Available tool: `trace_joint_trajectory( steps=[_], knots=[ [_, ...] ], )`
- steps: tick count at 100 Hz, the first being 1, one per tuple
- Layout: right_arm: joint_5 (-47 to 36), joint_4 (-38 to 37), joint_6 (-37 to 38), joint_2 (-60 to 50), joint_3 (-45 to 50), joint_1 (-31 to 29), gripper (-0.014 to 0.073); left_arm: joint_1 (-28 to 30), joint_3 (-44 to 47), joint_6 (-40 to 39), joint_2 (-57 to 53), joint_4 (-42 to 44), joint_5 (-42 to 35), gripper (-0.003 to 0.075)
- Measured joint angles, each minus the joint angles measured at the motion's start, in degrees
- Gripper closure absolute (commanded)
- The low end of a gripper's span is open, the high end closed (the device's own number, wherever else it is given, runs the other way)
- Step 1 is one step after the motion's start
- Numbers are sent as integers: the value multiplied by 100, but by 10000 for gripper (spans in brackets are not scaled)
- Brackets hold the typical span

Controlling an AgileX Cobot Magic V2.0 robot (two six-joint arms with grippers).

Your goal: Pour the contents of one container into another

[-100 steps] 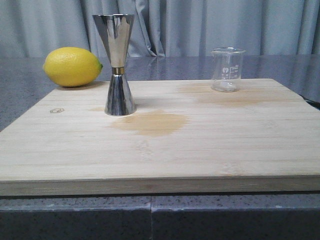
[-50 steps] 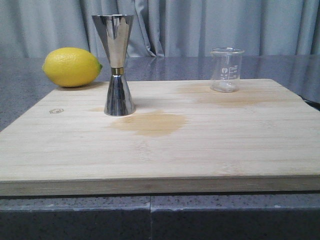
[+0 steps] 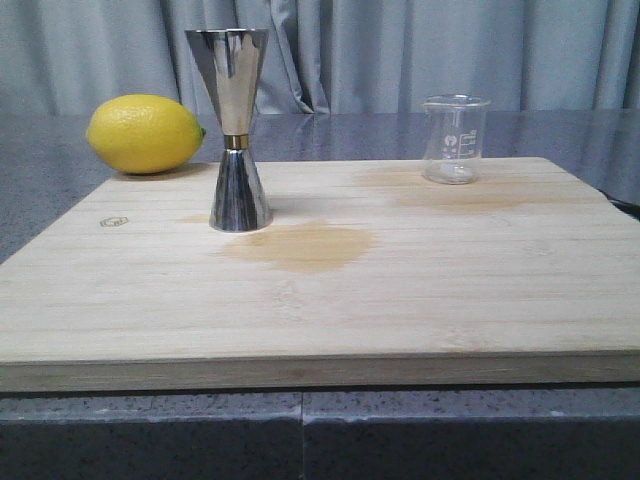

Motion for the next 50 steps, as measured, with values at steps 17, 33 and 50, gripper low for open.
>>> trace_joint_trajectory(
  steps=[17, 33, 50],
  knots=[
    [-22, -34, 24, 0, 0, 51, 666, 0, 0, 0, 0, 0, 0, 739],
    [-22, -34, 24, 0, 0, 60, 666, 0, 0, 0, 0, 0, 0, 739],
    [-22, -34, 34, 0, 0, 60, 665, 0, 0, 0, 0, 0, 0, 739]
  ],
)
